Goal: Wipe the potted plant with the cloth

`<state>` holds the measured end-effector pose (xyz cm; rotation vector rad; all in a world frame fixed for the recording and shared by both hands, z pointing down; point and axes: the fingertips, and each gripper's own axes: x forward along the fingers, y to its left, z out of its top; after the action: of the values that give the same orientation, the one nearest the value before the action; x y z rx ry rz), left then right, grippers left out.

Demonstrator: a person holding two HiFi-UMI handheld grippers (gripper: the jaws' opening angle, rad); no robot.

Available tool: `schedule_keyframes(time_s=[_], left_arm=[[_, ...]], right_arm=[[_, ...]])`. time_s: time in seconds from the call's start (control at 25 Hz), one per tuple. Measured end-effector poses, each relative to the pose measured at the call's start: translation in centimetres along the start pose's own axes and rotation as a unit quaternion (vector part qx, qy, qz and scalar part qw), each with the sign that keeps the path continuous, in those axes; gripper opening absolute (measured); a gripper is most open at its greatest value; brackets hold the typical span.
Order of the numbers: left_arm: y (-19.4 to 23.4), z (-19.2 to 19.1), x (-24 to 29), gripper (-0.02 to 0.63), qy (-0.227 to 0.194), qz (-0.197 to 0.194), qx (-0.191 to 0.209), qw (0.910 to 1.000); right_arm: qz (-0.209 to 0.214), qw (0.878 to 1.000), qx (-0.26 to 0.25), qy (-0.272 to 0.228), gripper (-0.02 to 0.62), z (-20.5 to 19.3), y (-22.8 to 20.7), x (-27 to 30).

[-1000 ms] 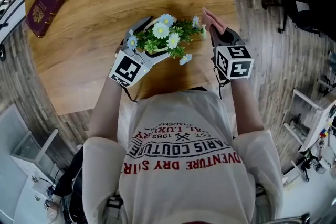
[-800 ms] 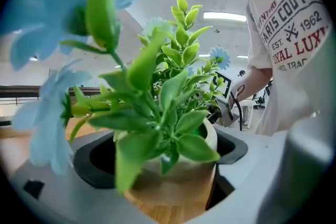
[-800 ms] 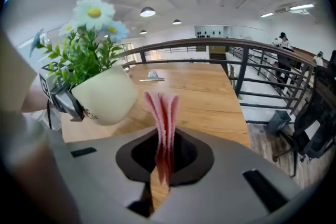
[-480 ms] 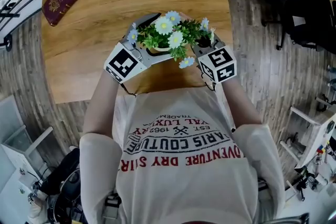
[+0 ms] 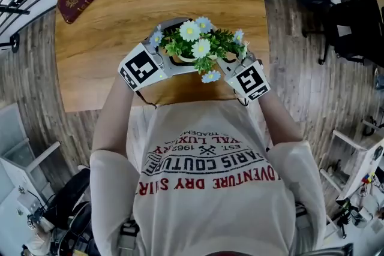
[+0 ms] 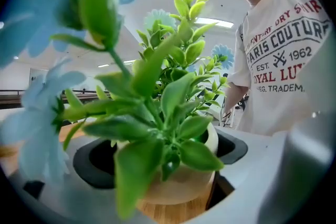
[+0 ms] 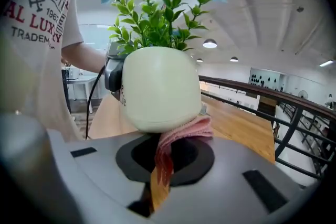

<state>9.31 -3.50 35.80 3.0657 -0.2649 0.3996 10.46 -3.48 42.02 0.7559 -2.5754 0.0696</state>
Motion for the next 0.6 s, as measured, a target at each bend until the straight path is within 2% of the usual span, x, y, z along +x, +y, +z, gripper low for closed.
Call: schedule_keyframes(time_s=[0.24, 0.44, 0.6], left_arm=[[0.0, 1.7, -0.7, 0.511, -0.029, -0.008, -0.020, 0.9993], [0.4, 2.8, -0.4, 0.511, -0.038, -0.007, -0.012, 0.9992], [0.7, 2.6, -0.6, 0.511, -0.038, 0.001, -0.016, 0.9991]], right_arm=[[-0.009, 0.996, -0.001, -0.093, 0.036, 3.2, 0.5, -0.3], [-0.009, 0.994, -0.009, -0.107, 0.036, 4.1, 1.4, 0.8], [-0.002, 0.993, 0.011, -0.117, 0.035, 4.3, 2.2, 1.6]])
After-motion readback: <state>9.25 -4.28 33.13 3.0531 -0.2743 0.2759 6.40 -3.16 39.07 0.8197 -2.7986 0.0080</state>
